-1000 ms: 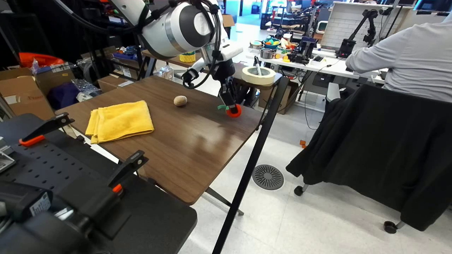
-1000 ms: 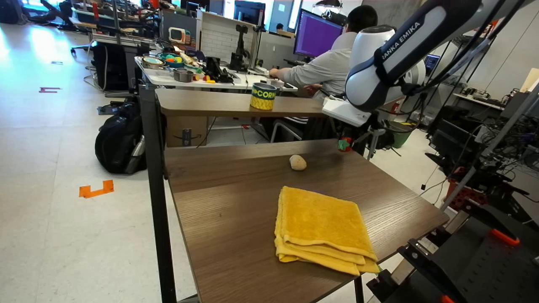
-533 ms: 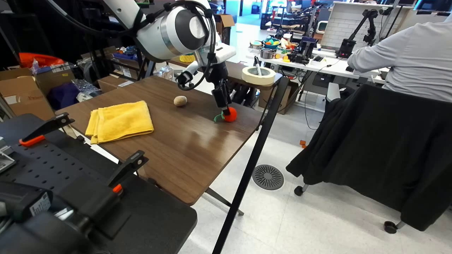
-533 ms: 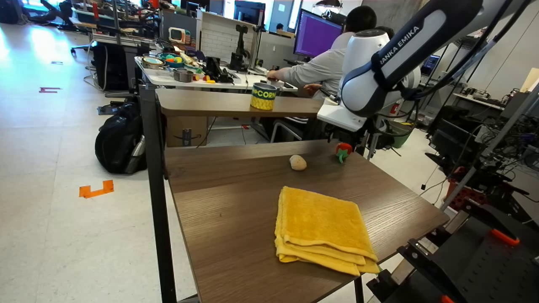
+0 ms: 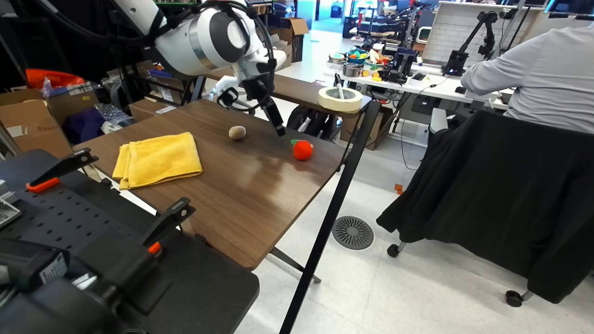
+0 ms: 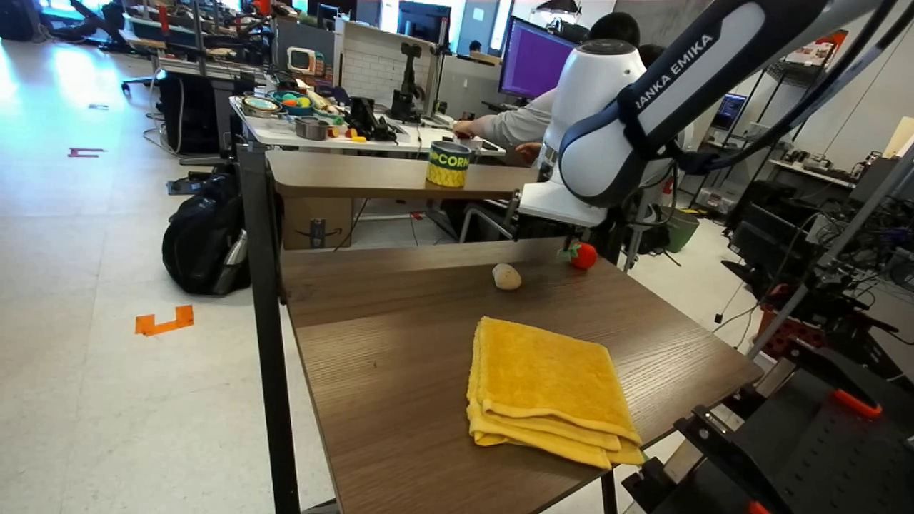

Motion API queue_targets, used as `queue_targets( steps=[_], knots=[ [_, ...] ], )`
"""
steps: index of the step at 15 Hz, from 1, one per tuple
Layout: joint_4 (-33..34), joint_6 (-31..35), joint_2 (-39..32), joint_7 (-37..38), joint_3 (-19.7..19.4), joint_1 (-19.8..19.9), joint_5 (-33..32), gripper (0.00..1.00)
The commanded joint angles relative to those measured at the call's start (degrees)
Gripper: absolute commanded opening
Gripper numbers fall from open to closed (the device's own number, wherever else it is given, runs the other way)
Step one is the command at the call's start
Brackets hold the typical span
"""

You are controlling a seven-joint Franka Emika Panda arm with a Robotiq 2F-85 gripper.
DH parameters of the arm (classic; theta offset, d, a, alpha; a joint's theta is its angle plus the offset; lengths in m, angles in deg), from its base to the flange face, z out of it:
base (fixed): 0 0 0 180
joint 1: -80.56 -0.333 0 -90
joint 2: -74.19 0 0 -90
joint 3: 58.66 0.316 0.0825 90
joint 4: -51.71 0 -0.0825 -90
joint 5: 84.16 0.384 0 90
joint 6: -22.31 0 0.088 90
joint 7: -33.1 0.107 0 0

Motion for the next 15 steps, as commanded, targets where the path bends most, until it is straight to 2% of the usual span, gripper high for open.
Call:
queue_targets(
  steps=[1, 5, 10, 11, 13, 15],
  knots=[
    [-7.72, 8.8, 4.02, -1.92, -1.46, -6.85, -3.08, 1.0],
    [-13.04, 16.59, 6.17, -7.62, -1.21, -11.12, -1.63, 1.0],
    [-14.47, 16.21, 6.6, -13.37, -0.68, -11.01, 1.15, 1.0],
    [-14.78, 15.49, 6.94, -15.2, 0.7, -9.74, 1.57, 1.0],
    [-14.94, 15.29, 6.11, -17.27, 1.06, -9.36, 2.48, 1.0],
    [-14.83, 15.88, 4.62, -18.52, 0.23, -10.18, 3.45, 1.0]
  ],
)
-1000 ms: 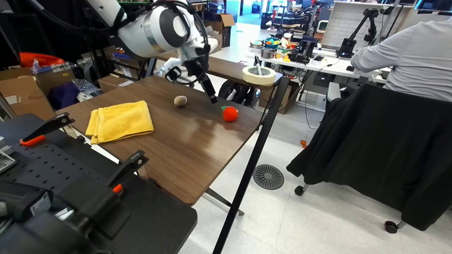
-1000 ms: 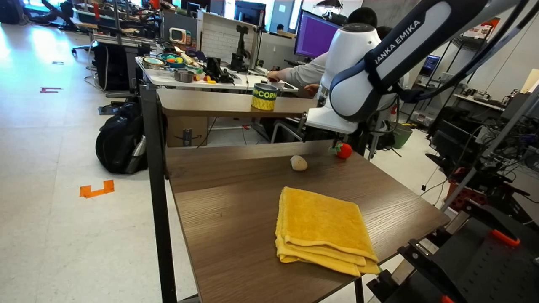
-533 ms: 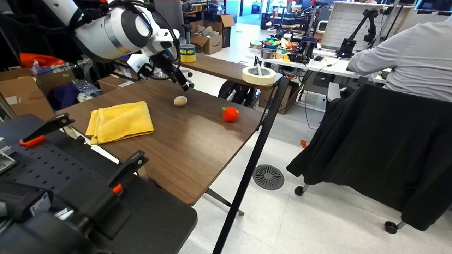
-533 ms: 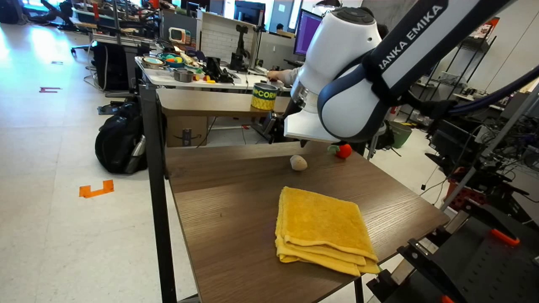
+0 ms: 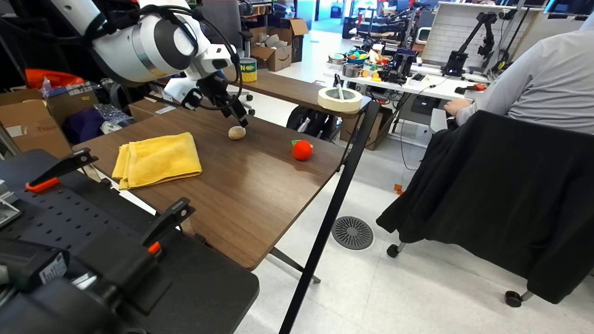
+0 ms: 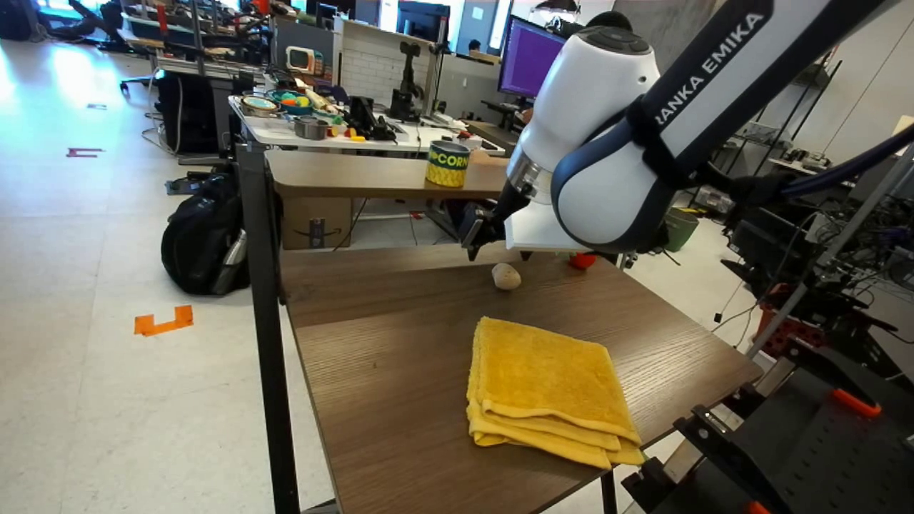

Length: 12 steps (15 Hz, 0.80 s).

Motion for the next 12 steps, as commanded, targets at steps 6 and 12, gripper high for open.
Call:
queue_targets(
  steps=[6, 12],
  knots=[
    [-0.05, -0.17, -2.11, -6.14, 0.32, -0.47, 5.22, 0.74],
    [-0.17, 0.2, -1.96, -8.76, 1.61, -0.61, 6.76, 0.27]
  ],
)
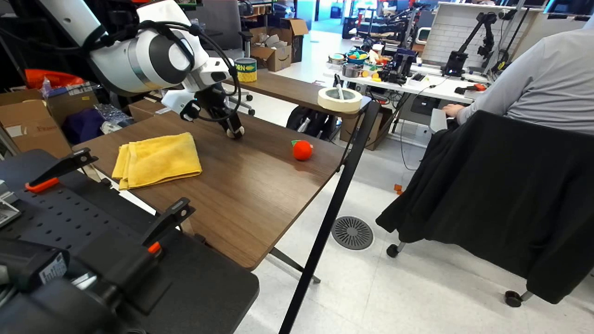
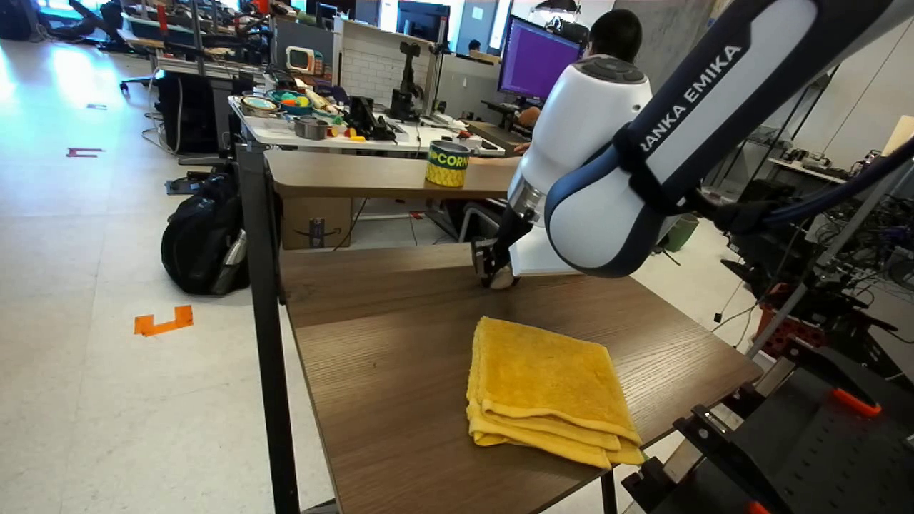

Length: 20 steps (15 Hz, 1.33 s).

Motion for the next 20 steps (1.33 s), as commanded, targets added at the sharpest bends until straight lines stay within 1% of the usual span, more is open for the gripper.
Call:
queue_targets(
  steps=[1, 2, 3, 4, 5, 6, 7, 8, 9, 10, 11, 12, 13, 14, 15, 17, 20],
  knots=[
    [-0.08, 0.43, 0.73, -3.32, 1.52, -0.02, 1.8, 0.2],
    [-0.66, 1.5, 1.27, -3.82, 1.79, -0.4, 1.76, 0.12],
    [-1.67, 3.24, 2.37, -4.48, 2.05, -1.13, 1.58, 0.06],
    [-2.65, 5.58, 3.45, -5.4, 2.32, -1.71, 1.57, 0.02],
    [-3.48, 8.12, 4.66, -6.57, 3.08, -1.98, 1.74, 0.04],
    [-4.03, 10.62, 6.05, -8.22, 4.85, -1.49, 2.02, 0.05],
    [-4.06, 12.86, 7.23, -9.91, 7.25, -0.58, 2.34, 0.02],
    [-3.42, 14.62, 7.81, -11.45, 9.58, 0.31, 2.69, 0.04],
    [-1.81, 14.57, 8.05, -12.82, 12.03, 1.25, 3.16, 0.04],
    [-0.16, 13.43, 8.09, -14.25, 15.29, 3.17, 3.12, 0.04],
    [2.53, 10.36, 7.76, -15.45, 19.62, 6.13, 2.94, 0.04],
    [5.15, 8.35, 6.53, -16.27, 23.09, 8.34, 3.17, 0.04],
    [7.68, 5.56, 5.16, -17.0, 25.9, 10.13, 3.48, 0.04],
    [10.03, 2.93, 3.64, -17.55, 27.68, 11.4, 3.92, 0.04],
    [12.26, -0.09, 2.33, -17.72, 28.33, 11.9, 4.46, 0.04],
    [16.15, -4.87, -0.13, -17.57, 28.33, 12.29, 5.14, 0.04],
    [20.34, -9.58, -3.38, -16.29, 26.22, 11.01, 5.16, 0.04]
  ],
)
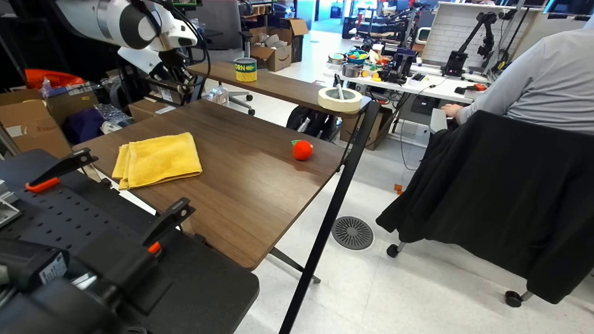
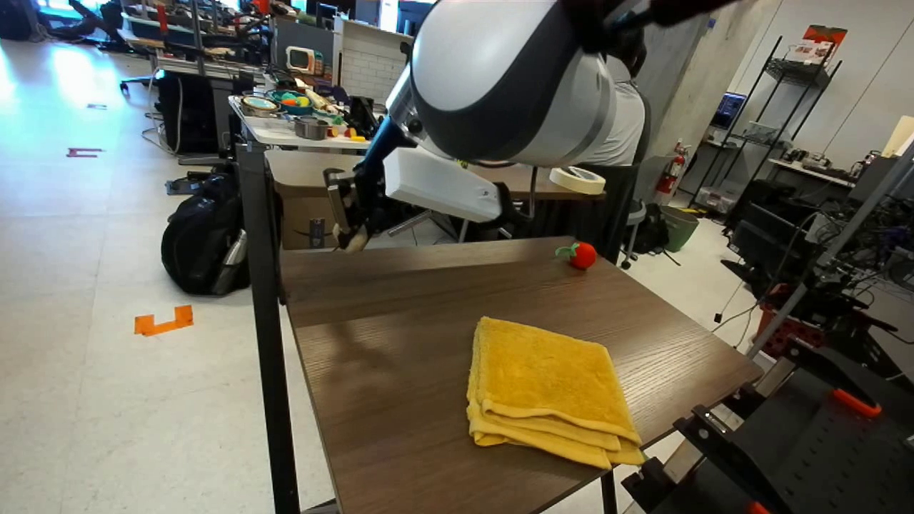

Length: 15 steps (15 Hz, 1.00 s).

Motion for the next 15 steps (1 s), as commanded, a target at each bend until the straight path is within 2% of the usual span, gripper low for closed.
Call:
queue_targets(
  steps=[1, 6, 7, 8, 11, 15],
  knots=[
    [7.65, -5.5, -5.65, -0.8, -0.94, -0.82, 1.51, 0.04],
    [12.33, -10.67, -9.47, -0.24, -1.81, -1.32, 1.16, 0.04],
    [12.93, -11.79, -9.81, -0.11, -1.94, -1.43, 1.09, 0.42],
    [13.3, -12.9, -9.89, -0.31, -1.86, -1.38, 0.94, 0.44],
    [11.47, -14.09, -7.79, -0.44, -2.39, -1.92, 0.19, 0.64],
    [0.67, -7.1, 0.23, -2.19, -1.45, -2.38, -0.31, 0.94]
  ],
)
